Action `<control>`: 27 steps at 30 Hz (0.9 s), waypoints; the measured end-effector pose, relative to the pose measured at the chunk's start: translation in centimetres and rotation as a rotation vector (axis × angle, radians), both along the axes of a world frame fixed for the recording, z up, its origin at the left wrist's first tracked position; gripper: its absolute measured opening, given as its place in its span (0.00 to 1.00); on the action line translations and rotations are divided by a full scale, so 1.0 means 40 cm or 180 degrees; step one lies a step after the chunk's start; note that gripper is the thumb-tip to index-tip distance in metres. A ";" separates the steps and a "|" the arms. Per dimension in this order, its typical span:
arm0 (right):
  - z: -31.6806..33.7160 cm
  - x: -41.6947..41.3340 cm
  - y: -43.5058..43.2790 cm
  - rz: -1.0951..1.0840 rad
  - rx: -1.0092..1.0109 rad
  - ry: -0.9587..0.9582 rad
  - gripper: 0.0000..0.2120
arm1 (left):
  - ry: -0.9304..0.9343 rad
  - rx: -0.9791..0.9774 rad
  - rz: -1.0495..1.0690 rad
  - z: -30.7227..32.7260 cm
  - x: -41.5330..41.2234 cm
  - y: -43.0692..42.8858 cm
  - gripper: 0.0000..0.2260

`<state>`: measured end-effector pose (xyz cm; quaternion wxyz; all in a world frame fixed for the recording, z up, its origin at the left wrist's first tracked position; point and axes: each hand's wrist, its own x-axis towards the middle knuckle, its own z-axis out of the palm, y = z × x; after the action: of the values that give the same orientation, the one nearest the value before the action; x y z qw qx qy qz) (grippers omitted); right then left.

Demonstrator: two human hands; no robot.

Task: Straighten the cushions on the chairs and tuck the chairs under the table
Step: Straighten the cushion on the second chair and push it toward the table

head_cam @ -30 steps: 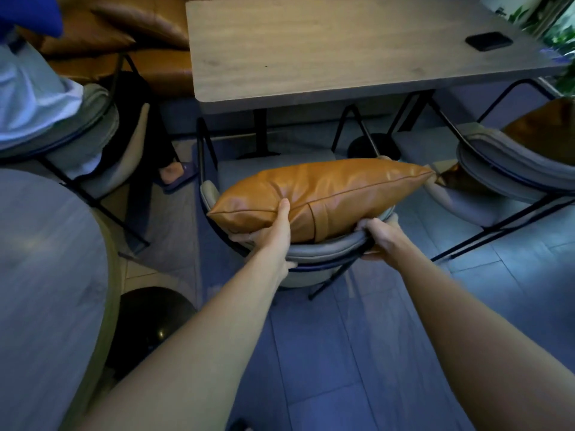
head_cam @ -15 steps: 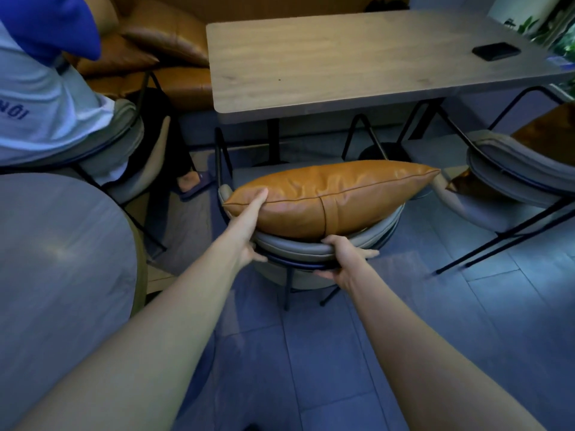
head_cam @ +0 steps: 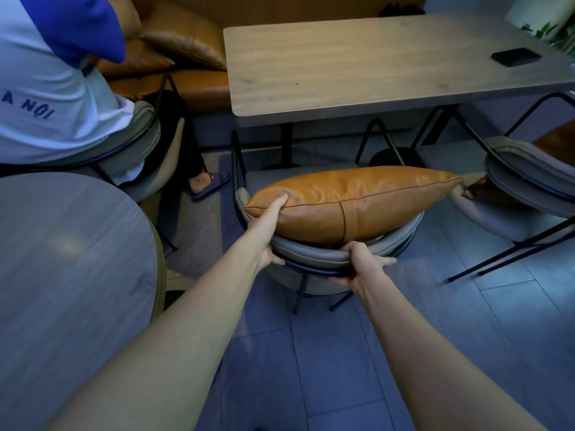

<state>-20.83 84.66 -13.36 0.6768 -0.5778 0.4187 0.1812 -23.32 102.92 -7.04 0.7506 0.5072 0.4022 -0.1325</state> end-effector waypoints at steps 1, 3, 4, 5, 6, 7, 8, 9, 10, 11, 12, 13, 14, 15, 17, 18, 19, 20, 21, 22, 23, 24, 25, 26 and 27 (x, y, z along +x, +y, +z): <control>0.000 -0.002 -0.001 -0.0030 -0.0029 0.0007 0.59 | -0.0003 -0.0017 -0.0004 0.000 -0.004 -0.001 0.46; -0.002 -0.007 -0.007 -0.0040 -0.0043 0.0025 0.60 | -0.0015 -0.0033 -0.0015 0.000 -0.012 -0.006 0.47; -0.004 -0.009 -0.011 -0.0039 -0.0055 0.0027 0.60 | -0.0017 -0.0039 -0.0020 0.000 -0.016 -0.010 0.47; -0.005 -0.013 -0.016 -0.0031 -0.0065 0.0033 0.60 | -0.0009 -0.0051 -0.0025 0.001 -0.019 -0.015 0.47; -0.008 -0.016 -0.021 -0.0026 -0.0074 0.0040 0.58 | 0.0006 -0.0066 -0.0032 0.002 -0.023 -0.020 0.47; -0.012 -0.018 -0.026 -0.0018 -0.0063 0.0046 0.55 | 0.0015 -0.0077 -0.0041 0.003 -0.027 -0.025 0.47; -0.016 -0.020 -0.031 0.0010 -0.0024 0.0058 0.52 | 0.0020 -0.0083 -0.0049 0.003 -0.029 -0.028 0.47; -0.019 -0.022 -0.033 0.0064 0.0032 0.0078 0.49 | 0.0020 -0.0088 -0.0056 0.004 -0.030 -0.029 0.47; -0.021 -0.021 -0.034 0.0113 0.0080 0.0093 0.48 | 0.0015 -0.0093 -0.0062 0.003 -0.030 -0.029 0.47; -0.021 -0.018 -0.034 0.0124 0.0095 0.0092 0.47 | 0.0007 -0.0095 -0.0068 0.003 -0.028 -0.027 0.46; -0.022 -0.015 -0.034 0.0096 0.0079 0.0074 0.47 | 0.0002 -0.0093 -0.0068 0.002 -0.026 -0.025 0.46; -0.024 -0.009 -0.035 0.0060 0.0057 0.0052 0.48 | -0.0001 -0.0087 -0.0068 0.002 -0.022 -0.024 0.46; -0.024 -0.005 -0.035 0.0066 0.0065 0.0033 0.48 | -0.0005 -0.0083 -0.0067 0.002 -0.020 -0.023 0.46; -0.023 -0.003 -0.035 0.0113 0.0100 0.0033 0.48 | -0.0010 -0.0080 -0.0065 0.003 -0.016 -0.023 0.46; -0.023 0.004 -0.035 0.0187 0.0118 0.0040 0.49 | -0.0029 -0.0078 -0.0074 0.001 -0.008 -0.022 0.46; -0.024 0.010 -0.037 0.0198 0.0102 0.0025 0.49 | -0.0042 -0.0080 -0.0090 0.001 -0.002 -0.021 0.46; -0.023 0.017 -0.042 0.0237 0.0099 0.0021 0.48 | -0.0053 -0.0087 -0.0116 0.001 0.003 -0.023 0.46; -0.021 0.025 -0.048 0.0305 0.0111 0.0026 0.46 | -0.0058 -0.0099 -0.0143 0.001 0.008 -0.027 0.45; -0.017 0.032 -0.056 0.0373 0.0122 0.0031 0.44 | -0.0055 -0.0109 -0.0165 0.001 0.014 -0.032 0.45; -0.014 0.039 -0.066 0.0424 0.0120 0.0025 0.43 | -0.0049 -0.0114 -0.0178 0.001 0.019 -0.038 0.46; -0.014 0.046 -0.074 0.0435 0.0094 0.0011 0.44 | -0.0046 -0.0117 -0.0183 0.000 0.023 -0.045 0.46; -0.014 0.050 -0.081 0.0421 0.0077 -0.0014 0.45 | -0.0044 -0.0116 -0.0182 -0.001 0.027 -0.049 0.46; -0.015 0.051 -0.084 0.0414 0.0072 -0.0017 0.45 | -0.0040 -0.0113 -0.0179 -0.003 0.030 -0.051 0.46; -0.014 0.050 -0.083 0.0440 0.0092 -0.0010 0.45 | -0.0035 -0.0109 -0.0183 -0.006 0.032 -0.050 0.46; -0.012 0.048 -0.079 0.0463 0.0114 -0.0002 0.44 | -0.0031 -0.0108 -0.0207 -0.009 0.033 -0.047 0.46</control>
<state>-18.93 81.50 -13.85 0.6722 -0.5945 0.3721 0.2371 -22.02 101.02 -7.39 0.7564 0.5078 0.3795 -0.1611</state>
